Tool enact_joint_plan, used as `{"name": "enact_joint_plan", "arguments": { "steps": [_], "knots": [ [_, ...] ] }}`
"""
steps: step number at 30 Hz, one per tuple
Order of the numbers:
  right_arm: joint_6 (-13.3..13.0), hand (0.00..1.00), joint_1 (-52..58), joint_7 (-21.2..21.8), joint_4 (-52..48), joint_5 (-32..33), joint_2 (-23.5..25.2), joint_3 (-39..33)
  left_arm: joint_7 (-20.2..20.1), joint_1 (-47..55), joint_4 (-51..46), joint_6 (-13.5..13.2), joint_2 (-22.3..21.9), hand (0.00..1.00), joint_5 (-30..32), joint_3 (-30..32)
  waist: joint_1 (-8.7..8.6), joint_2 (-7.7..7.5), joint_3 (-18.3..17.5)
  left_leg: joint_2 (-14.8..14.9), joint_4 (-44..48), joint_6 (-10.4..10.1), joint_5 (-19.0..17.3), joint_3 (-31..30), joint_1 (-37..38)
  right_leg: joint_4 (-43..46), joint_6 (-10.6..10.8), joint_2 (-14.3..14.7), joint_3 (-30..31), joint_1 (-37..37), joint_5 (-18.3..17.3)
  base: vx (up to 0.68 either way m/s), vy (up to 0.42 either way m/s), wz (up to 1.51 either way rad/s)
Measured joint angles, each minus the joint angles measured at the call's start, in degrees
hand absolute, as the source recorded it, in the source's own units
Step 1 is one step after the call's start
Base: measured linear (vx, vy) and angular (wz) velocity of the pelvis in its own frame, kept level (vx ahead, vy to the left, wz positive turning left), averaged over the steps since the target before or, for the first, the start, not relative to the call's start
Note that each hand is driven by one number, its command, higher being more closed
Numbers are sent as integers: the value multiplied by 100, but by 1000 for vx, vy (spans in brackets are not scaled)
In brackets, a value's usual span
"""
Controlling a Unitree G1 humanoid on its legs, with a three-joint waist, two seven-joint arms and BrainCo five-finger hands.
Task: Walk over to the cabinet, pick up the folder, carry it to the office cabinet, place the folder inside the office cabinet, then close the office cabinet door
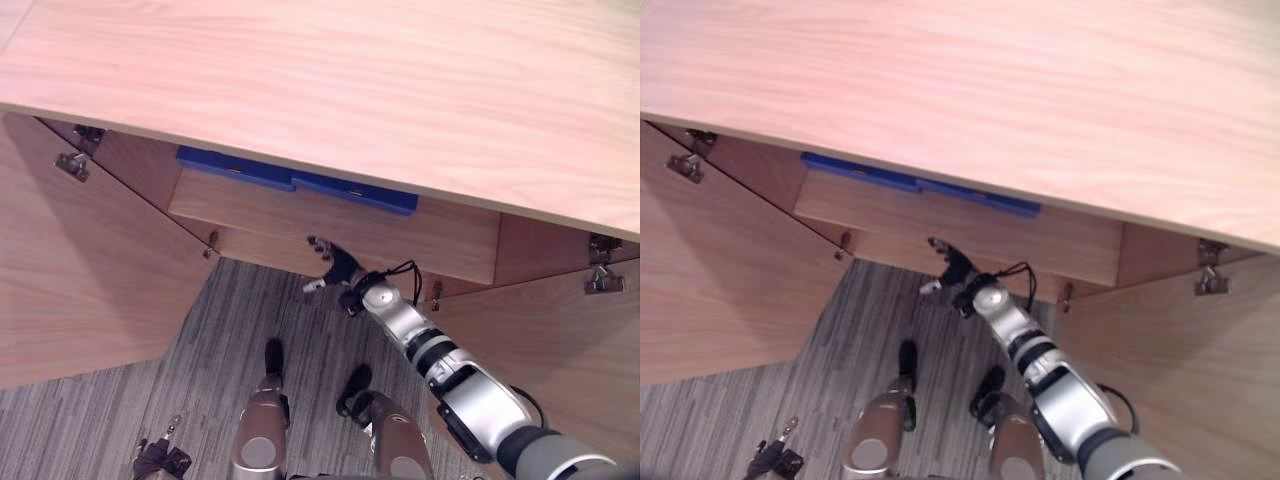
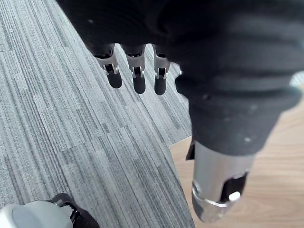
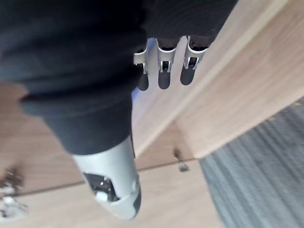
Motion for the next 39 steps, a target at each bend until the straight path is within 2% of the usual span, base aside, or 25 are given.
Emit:
{"name": "enact_joint_plan", "arguments": {
  "steps": [2,5,10,11,13,16,19,23,28,32,35,39],
  "knots": [
    [-101,0,-165,-290,-507,257,102,-326,117,-1,-77,-46,-45,0,5,17,-2,126,71,-34,199,30,-71,-11,-92,199,-11,-108,-2,-83,-98,-62,-30,10],
    [-280,0,-519,-652,-981,620,253,-684,307,0,-186,-86,-52,0,7,204,23,236,134,-10,428,51,-137,-42,-383,421,-2,-164,-46,-320,-192,-115,-51,9],
    [-324,0,-1142,-1015,-1163,817,272,-949,536,-40,-314,-108,-57,0,5,393,44,318,208,95,645,104,-79,-26,-977,627,-50,-247,-308,-721,-222,-49,-46,25],
    [-323,0,-1324,-1082,-1167,848,272,-968,577,-72,-343,-108,-59,0,1,468,104,332,237,117,816,98,-88,-43,-1169,709,-68,-275,-344,-840,-243,15,-20,21],
    [-323,0,-1640,-1102,-1172,996,272,-964,608,-112,-458,-116,-65,0,0,501,164,389,326,130,1217,135,-212,-142,-1474,915,-128,-347,-400,-981,-293,14,-11,23],
    [-320,0,-2190,-1149,-1172,1192,269,-959,639,-218,-619,-138,-69,0,-9,677,228,469,450,144,2180,164,-614,-328,-2113,1527,-172,-540,-459,-1299,-567,-15,20,22],
    [-323,0,-2707,-1183,-1162,1765,207,-1002,652,-308,-743,-143,-72,0,-33,717,257,556,529,142,3152,187,-1028,-522,-2792,2273,-204,-775,-499,-1685,-928,-29,54,22],
    [-361,0,-3094,-1229,-799,2633,4,-1437,663,-439,-826,-149,-108,0,-150,721,298,585,558,-25,4198,222,-1413,-756,-3557,3250,-84,-1185,-495,-2173,-1394,-56,69,28],
    [-384,0,-3478,-1214,-246,3825,-428,-1617,768,-613,-983,-151,-125,0,-224,704,401,628,595,-212,4745,255,-1554,-845,-4168,3865,-7,-1506,-409,-2690,-1618,-109,77,19],
    [-457,0,-3496,-1212,34,4418,-587,-1655,814,-624,-1052,-157,-127,0,-261,701,499,632,597,-269,4868,248,-1601,-870,-4226,4021,-6,-1597,-404,-2713,-1687,-69,26,9],
    [-503,0,-3677,-1204,279,4733,-681,-1646,830,-625,-1064,-158,-127,0,-275,701,538,633,596,-275,4951,241,-1614,-880,-4347,4121,-24,-1623,-404,-2812,-1729,-53,4,4],
    [-488,0,-3834,-1200,675,4834,-873,-1590,831,-628,-1064,-157,-133,0,-271,692,586,638,596,-308,5077,228,-1621,-936,-4539,4282,-58,-1671,-406,-2967,-1787,-41,-3,7]
  ]
}}
